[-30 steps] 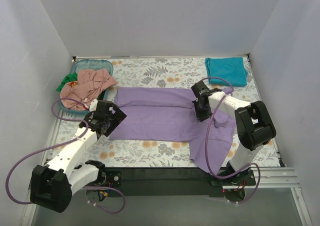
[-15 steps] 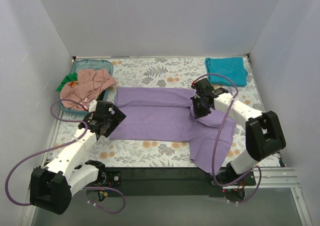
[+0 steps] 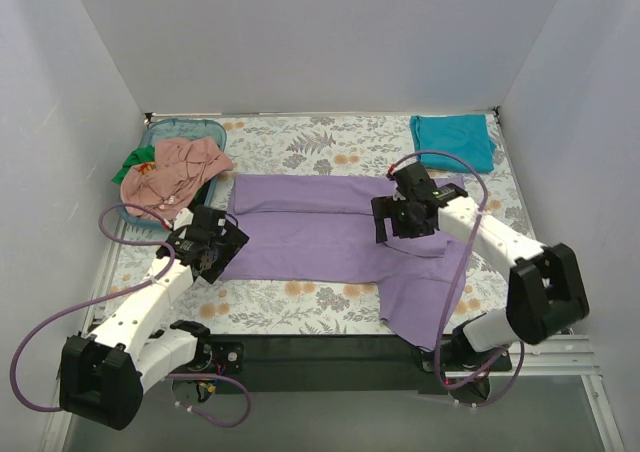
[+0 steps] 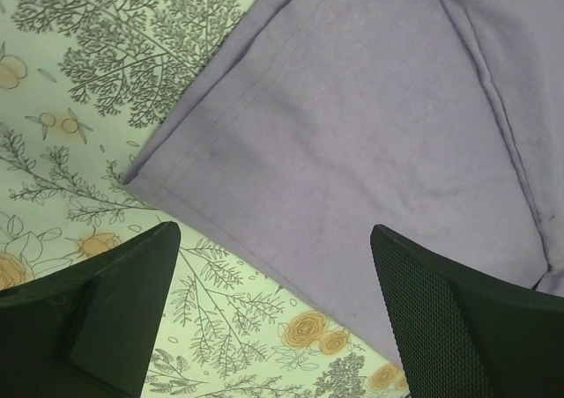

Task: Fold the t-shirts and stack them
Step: Fold the tshirt

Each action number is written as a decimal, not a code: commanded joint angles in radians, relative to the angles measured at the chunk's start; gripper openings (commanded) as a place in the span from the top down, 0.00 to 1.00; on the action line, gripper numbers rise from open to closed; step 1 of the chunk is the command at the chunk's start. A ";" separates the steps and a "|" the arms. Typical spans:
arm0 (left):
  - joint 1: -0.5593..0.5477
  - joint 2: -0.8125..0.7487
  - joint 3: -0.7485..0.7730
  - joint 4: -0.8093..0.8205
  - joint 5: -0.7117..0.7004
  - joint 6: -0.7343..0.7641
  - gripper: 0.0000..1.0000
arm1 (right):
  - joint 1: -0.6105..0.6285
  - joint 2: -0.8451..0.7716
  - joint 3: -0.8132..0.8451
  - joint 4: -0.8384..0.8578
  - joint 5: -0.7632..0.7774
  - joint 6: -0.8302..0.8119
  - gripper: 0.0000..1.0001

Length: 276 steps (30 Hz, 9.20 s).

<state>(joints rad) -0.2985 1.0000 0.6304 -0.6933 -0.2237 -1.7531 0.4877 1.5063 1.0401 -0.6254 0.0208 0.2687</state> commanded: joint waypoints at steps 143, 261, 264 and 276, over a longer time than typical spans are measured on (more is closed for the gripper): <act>0.062 0.284 0.183 0.149 -0.347 -0.318 1.00 | -0.049 -0.020 0.136 0.230 0.478 -0.249 0.95; -0.883 0.507 0.328 0.308 0.163 -0.256 0.02 | -0.153 0.808 1.125 0.529 -0.441 -0.023 0.02; -0.883 0.407 0.302 0.253 0.106 -0.250 0.02 | -0.146 0.648 0.997 0.512 -0.479 -0.029 0.02; -0.674 0.065 0.078 -0.256 -0.164 -0.390 0.02 | 0.086 -0.234 -0.131 0.474 -0.029 -0.004 0.02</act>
<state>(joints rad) -1.0679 1.1156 0.7654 -0.8013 -0.3073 -1.9961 0.4843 1.3590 1.0878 -0.0917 -0.1703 0.2253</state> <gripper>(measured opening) 0.978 0.984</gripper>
